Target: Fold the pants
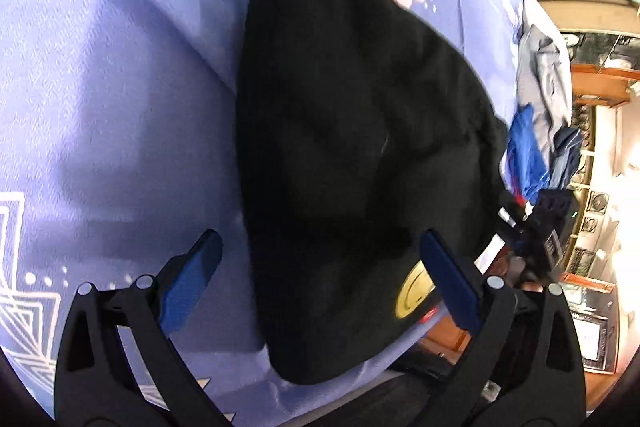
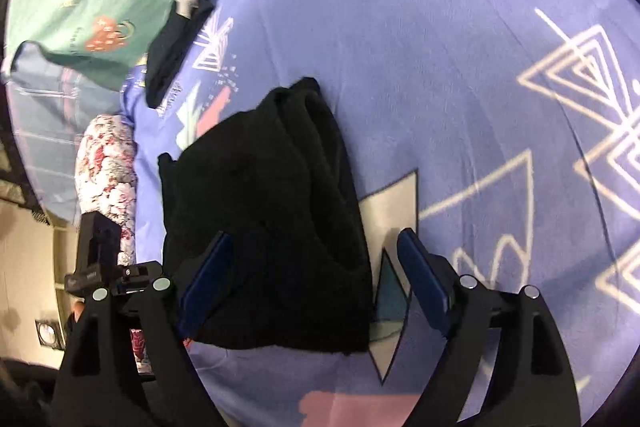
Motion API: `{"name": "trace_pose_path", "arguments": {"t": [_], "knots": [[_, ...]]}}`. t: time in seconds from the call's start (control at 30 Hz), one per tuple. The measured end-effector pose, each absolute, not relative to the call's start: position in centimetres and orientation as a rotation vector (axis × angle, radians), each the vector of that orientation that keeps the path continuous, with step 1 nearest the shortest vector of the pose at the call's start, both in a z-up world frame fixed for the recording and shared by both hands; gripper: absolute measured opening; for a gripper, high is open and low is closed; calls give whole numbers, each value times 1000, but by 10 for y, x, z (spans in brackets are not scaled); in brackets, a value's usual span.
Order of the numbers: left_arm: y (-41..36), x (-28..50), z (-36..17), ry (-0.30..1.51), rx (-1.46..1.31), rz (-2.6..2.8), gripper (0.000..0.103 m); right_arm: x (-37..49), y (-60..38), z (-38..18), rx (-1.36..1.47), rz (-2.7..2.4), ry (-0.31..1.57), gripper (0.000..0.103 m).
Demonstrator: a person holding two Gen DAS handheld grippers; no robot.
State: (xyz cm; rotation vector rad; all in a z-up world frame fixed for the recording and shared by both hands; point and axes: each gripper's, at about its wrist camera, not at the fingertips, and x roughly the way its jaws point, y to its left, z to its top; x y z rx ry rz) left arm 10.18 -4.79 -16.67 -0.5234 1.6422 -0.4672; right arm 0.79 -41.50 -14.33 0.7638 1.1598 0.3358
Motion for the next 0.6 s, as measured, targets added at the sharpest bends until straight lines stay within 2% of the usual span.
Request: {"name": "trace_pose_path", "arguments": {"t": [0.1, 0.13, 0.2, 0.3, 0.33, 0.4, 0.43, 0.47, 0.5, 0.6], "knots": [[-53, 109, -167, 1629, -528, -498, 99, 16, -402, -148, 790, 380, 1172, 80], [-56, 111, -168, 1624, -537, -511, 99, 18, -396, -145, 753, 379, 1170, 82], [-62, 113, -168, 1612, -545, -519, 99, 22, -389, -143, 727, 396, 1172, 94], [-74, 114, -165, 1605, -497, -497, 99, 21, -388, -142, 720, 396, 1176, 94], [-78, 114, -163, 1603, -471, -494, 98, 21, -387, -141, 719, 386, 1182, 92], [-92, 112, -159, 1588, -391, -501, 95, 19, -386, -142, 728, 381, 1207, 77], [-97, 108, -156, 1578, -356, -520, 91, 18, -386, -143, 734, 386, 1217, 73], [-96, 106, -157, 1586, -364, -551, 81, 16, -387, -144, 747, 395, 1218, 68], [-95, 105, -158, 1593, -376, -568, 80, 14, -388, -146, 790, 420, 1222, 61], [-90, 105, -161, 1585, -411, -582, 79, 11, -392, -156, 882, 426, 1224, 58]]}}
